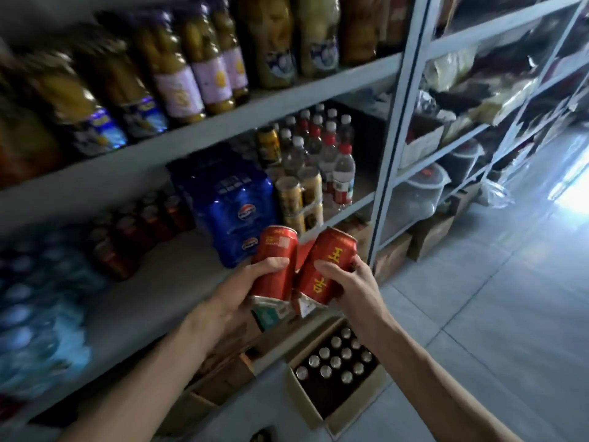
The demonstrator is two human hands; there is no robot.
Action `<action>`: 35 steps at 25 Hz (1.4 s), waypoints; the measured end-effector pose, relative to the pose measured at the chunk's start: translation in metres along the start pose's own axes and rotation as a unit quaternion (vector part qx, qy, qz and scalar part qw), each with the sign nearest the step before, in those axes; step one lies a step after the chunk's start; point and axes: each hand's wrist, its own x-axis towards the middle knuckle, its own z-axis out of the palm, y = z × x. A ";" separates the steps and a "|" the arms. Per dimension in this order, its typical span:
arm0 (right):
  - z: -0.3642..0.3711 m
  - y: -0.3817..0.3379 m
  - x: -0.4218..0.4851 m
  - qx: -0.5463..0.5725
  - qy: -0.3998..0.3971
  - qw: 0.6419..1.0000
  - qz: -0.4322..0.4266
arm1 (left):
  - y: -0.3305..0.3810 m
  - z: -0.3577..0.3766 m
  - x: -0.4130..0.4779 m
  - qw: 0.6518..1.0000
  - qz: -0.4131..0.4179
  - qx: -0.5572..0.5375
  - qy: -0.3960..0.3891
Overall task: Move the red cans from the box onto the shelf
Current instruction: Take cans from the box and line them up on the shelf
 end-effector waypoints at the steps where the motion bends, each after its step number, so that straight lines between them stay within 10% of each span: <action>1: 0.022 -0.002 -0.003 -0.002 -0.017 1.000 0.021 | 0.007 -0.012 -0.017 1.000 0.008 -0.010 0.018; 10: 0.189 0.064 0.017 -0.220 -0.173 0.957 0.082 | -0.017 -0.168 -0.111 0.963 0.030 -0.100 0.249; 23: 0.288 0.192 0.172 -0.453 -0.151 0.879 -0.011 | -0.049 -0.296 -0.078 0.901 -0.022 -0.263 0.344; 35: 0.341 0.257 0.271 -0.306 -0.261 0.898 -0.180 | -0.040 -0.336 -0.055 0.904 -0.026 -0.221 0.364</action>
